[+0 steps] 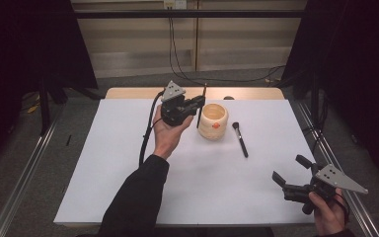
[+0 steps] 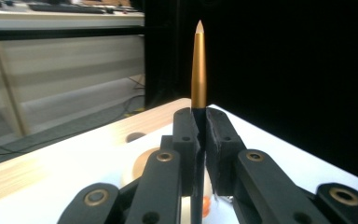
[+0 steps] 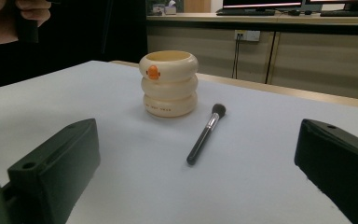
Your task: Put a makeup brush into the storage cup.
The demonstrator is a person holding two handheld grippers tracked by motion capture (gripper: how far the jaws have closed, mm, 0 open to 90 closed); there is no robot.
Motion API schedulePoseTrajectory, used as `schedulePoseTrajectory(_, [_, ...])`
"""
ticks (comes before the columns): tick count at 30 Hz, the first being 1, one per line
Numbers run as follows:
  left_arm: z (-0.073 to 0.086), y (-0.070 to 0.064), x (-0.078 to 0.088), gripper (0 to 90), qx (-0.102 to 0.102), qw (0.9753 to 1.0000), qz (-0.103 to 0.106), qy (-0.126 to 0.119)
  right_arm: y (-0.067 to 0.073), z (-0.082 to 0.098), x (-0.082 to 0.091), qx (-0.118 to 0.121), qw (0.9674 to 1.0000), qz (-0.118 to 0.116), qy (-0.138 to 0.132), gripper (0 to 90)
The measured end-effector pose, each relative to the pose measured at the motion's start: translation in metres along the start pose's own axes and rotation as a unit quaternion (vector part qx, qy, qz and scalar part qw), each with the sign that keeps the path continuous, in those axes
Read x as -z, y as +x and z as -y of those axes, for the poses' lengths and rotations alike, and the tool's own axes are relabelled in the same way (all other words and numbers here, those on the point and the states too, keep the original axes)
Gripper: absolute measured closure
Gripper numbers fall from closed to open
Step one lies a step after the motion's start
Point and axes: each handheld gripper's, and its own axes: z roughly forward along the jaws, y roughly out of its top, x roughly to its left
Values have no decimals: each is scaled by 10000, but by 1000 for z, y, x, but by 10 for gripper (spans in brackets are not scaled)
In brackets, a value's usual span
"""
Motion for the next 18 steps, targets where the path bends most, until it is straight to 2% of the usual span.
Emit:
schedulePoseTrajectory(1, [-2,-1,-2,834,-71,9999,-38,60,0,0,0,26,10000,9,-6,0])
schedulePoseTrajectory(2, [-2,-1,-5,834,-30,10000,11,9,0,0,0,18,10000,-5,4,0])
schedulePoseTrajectory(4, [-4,-1,-9,834,-80,10000,31,24,0,0,0,16,10000,0,-5,0])
schedulePoseTrajectory(5, [-4,-1,-12,834,12,10000,37,-25,0,0,0,19,10000,1,-5,0])
schedulePoseTrajectory(8, [-6,1,-16,834,57,10000,-24,-27,-1,0,0,11,10000,-18,-14,0])
schedulePoseTrajectory(9, [-6,2,-18,834,70,9999,41,-59,-1,0,-1,18,10000,-1,-39,0])
schedulePoseTrajectory(10, [-7,2,-20,834,62,10000,-23,-40,-1,0,-1,17,10000,14,-44,0])
schedulePoseTrajectory(18, [-16,6,-30,834,64,9999,-40,-104,-1,0,-1,8,10000,21,-26,0])
